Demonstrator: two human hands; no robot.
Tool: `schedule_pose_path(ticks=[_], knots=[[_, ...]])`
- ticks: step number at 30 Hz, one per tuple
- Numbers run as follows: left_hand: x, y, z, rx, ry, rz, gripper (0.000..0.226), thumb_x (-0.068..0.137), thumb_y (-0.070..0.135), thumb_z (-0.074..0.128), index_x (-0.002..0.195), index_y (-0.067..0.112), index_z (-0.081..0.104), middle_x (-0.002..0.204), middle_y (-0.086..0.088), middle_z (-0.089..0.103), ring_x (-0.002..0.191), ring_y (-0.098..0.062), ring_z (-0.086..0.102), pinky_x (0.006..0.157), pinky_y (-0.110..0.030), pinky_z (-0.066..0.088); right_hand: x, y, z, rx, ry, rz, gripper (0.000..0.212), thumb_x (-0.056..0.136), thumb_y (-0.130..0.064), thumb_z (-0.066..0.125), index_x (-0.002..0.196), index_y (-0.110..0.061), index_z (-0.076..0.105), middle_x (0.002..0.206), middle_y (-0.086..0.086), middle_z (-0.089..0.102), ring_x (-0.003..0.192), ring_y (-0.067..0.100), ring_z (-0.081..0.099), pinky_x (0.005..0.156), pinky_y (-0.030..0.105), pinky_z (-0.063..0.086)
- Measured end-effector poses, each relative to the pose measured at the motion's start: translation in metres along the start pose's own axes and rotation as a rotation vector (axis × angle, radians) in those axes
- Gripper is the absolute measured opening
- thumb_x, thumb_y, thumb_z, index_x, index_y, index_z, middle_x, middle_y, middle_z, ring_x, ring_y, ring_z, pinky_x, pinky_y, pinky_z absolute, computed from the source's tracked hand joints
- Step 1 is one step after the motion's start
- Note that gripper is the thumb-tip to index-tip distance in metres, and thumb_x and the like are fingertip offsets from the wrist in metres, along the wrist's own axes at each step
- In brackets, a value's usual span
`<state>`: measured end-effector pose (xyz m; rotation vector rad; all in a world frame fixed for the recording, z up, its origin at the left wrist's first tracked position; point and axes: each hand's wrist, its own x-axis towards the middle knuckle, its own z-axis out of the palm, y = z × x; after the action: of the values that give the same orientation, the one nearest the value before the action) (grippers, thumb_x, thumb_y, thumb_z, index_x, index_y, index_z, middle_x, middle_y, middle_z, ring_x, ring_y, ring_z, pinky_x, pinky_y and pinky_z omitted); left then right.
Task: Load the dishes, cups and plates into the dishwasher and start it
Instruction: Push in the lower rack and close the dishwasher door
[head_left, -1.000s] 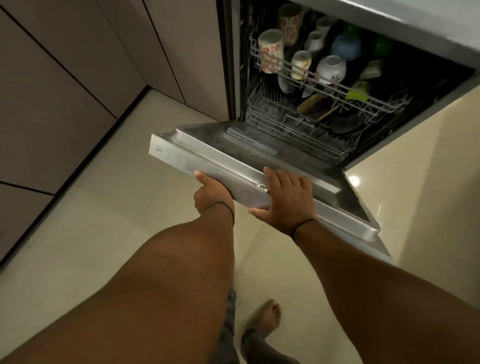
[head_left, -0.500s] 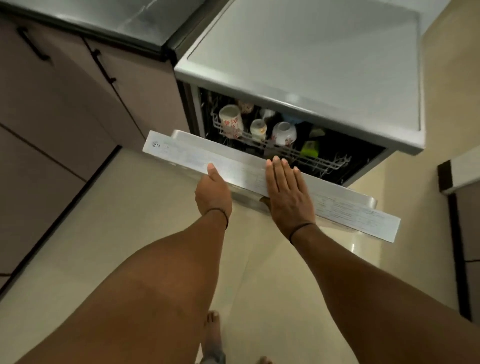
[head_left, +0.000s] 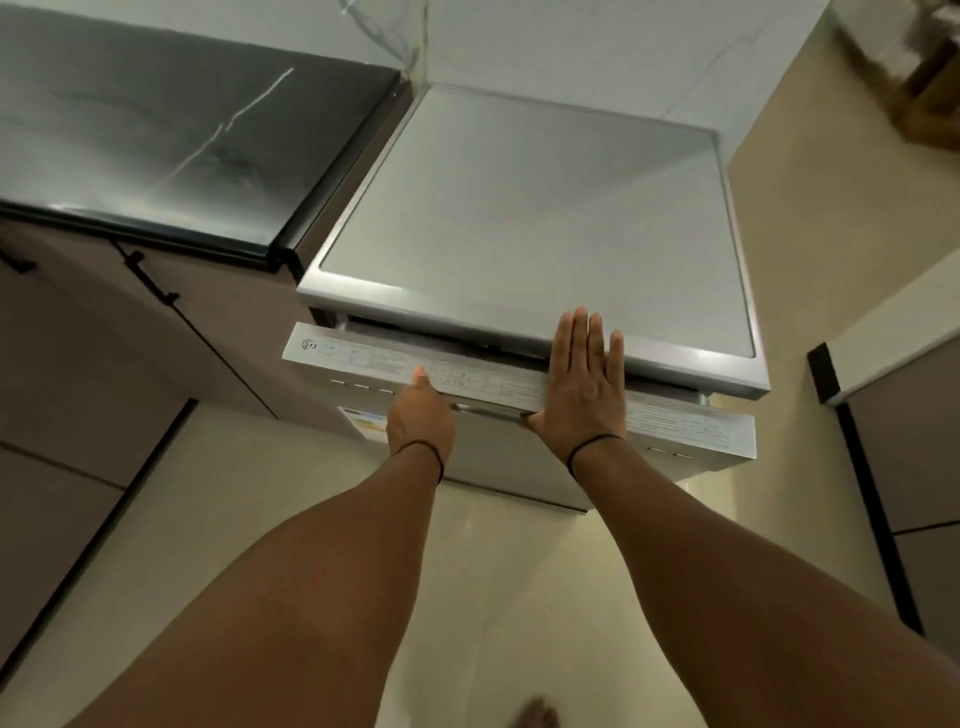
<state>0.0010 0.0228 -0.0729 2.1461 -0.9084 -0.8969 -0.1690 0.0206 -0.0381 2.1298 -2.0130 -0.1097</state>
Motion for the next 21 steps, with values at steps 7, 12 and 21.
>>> schedule_pose_path(ticks=[7,12,21], knots=[[0.008,0.025,-0.022,0.553,0.324,0.923,0.066,0.079,0.06,0.057,0.119,0.008,0.05,0.128,-0.015,0.047,0.123,-0.033,0.043,0.105,-0.044,0.031,0.029,0.008,0.01,0.104,0.068,-0.042,0.112,0.067,-0.044,0.084,0.149,0.003,0.026,0.153,0.025,0.03,0.144,0.037,0.027,0.12,0.041,0.004],[0.045,0.059,-0.022,0.966,-0.008,0.998,0.104,0.083,0.055,0.063,0.155,0.011,0.002,0.163,-0.009,0.001,0.15,-0.024,-0.002,0.122,-0.04,-0.001,0.052,0.014,0.018,0.155,0.184,-0.108,0.081,0.048,-0.022,0.093,0.12,-0.001,0.062,0.13,0.024,0.059,0.123,0.038,0.056,0.112,0.045,0.03],[0.058,0.068,0.001,0.995,0.003,0.918,0.091,0.082,0.033,0.072,0.152,0.002,0.022,0.158,-0.019,0.023,0.148,-0.035,0.016,0.12,-0.042,0.009,0.061,0.028,0.033,0.264,0.21,-0.198,0.08,0.05,-0.029,0.093,0.119,-0.001,0.061,0.135,0.024,0.055,0.126,0.039,0.053,0.111,0.048,0.038]])
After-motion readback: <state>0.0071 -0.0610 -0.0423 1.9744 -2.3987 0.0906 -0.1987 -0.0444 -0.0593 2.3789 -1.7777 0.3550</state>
